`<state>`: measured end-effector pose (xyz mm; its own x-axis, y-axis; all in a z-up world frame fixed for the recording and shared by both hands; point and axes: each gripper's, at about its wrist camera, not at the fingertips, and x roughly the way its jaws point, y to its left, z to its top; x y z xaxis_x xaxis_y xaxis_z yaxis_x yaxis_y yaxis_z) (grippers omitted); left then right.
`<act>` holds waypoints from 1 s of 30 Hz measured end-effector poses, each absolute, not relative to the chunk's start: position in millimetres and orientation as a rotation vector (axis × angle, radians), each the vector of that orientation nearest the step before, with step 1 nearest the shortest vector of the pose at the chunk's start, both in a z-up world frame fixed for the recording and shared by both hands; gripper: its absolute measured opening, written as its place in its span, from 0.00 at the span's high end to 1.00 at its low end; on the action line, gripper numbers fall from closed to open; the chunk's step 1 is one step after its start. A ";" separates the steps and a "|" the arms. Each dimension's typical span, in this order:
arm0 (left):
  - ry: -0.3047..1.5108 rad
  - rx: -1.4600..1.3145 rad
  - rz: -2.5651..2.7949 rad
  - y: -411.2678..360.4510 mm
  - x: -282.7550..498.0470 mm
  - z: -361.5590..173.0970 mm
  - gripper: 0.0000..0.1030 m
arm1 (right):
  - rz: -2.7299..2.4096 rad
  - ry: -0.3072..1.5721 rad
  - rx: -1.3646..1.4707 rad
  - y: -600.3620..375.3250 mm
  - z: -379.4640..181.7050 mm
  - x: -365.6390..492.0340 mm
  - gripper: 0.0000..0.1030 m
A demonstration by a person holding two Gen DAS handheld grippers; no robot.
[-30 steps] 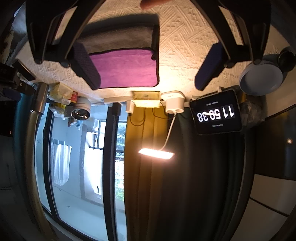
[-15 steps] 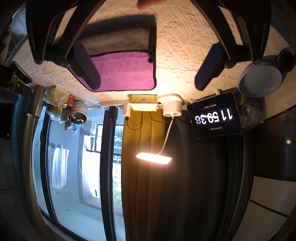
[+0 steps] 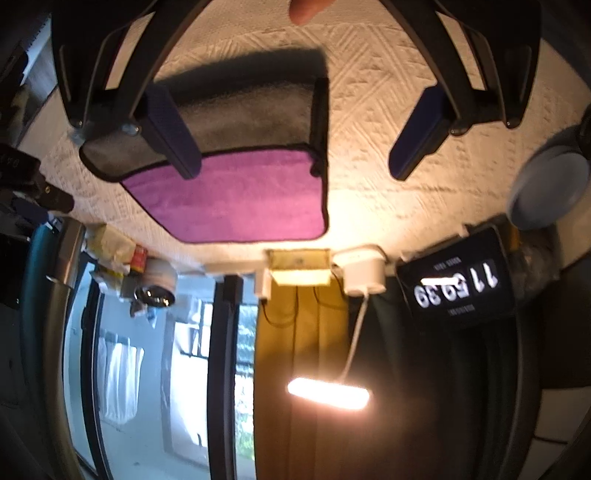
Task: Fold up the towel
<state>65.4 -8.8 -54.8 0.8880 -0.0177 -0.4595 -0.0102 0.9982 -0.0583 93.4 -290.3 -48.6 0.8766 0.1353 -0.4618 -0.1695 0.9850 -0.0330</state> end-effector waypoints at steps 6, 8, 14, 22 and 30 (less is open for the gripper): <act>0.603 -0.098 -0.031 1.4 102.9 -76.0 0.02 | 0.201 0.565 -0.071 -287.0 -71.8 115.8 0.16; 0.631 -0.092 -0.057 0.8 111.3 -80.9 0.02 | 0.211 0.598 -0.070 -286.5 -79.6 122.8 0.16; 0.734 -0.088 -0.075 0.4 132.5 -102.0 0.07 | 0.231 0.685 -0.054 -288.6 -99.6 141.4 0.24; 0.809 -0.045 -0.087 -10.0 141.4 -112.7 0.49 | 0.259 0.727 -0.061 -288.9 -108.5 149.8 0.42; 0.806 -0.048 -0.085 -8.0 138.2 -113.5 0.79 | 0.290 0.722 -0.113 -282.7 -113.3 146.7 0.88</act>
<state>138.2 -8.0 -113.5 0.6893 -0.0942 -0.7183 0.0573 0.9955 -0.0757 146.7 -282.7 -113.3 0.7127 0.2226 -0.6653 -0.2998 0.9540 -0.0019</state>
